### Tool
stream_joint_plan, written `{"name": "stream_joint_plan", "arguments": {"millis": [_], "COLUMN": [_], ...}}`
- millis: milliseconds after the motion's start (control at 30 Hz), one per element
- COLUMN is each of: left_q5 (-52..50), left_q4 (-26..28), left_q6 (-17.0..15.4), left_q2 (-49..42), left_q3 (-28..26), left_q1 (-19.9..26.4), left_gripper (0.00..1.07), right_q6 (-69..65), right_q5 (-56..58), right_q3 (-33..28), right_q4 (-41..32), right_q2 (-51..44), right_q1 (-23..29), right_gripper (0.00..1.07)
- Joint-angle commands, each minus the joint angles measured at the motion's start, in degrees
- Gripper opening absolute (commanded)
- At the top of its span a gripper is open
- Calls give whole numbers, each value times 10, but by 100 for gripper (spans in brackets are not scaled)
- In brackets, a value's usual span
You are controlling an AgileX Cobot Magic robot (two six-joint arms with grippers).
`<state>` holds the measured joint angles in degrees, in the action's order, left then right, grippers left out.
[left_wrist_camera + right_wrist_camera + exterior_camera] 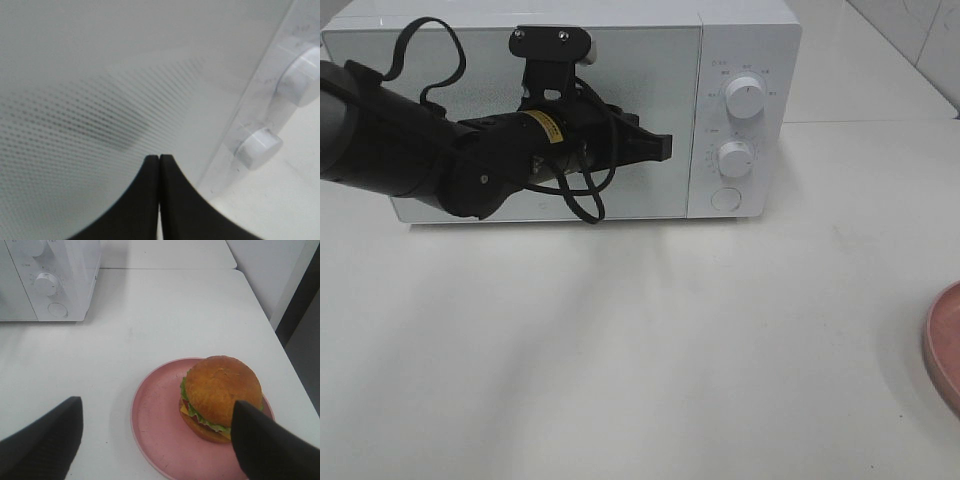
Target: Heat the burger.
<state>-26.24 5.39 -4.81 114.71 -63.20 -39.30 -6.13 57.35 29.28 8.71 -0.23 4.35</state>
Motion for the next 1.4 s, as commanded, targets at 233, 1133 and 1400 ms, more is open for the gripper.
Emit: {"name": "stream_joint_plan", "arguments": {"millis": [233, 1133, 1400], "left_q5": [174, 685, 786], "left_q4": [-7, 17, 9], "left_q6": [0, -10, -8], "left_q2": [-40, -217, -264], "left_q3": [-5, -5, -5], "left_q1": [-57, -93, -26], "left_gripper": [39, 99, 99], "right_q6": [-4, -4, -4], "right_q5": [-3, -3, -3], "right_q3": [-1, -1, -1], "right_q4": [-1, -1, -1], "right_q2": [-14, -14, -14], "right_q1": [-3, -3, -3], "right_gripper": [76, 76, 76]}}
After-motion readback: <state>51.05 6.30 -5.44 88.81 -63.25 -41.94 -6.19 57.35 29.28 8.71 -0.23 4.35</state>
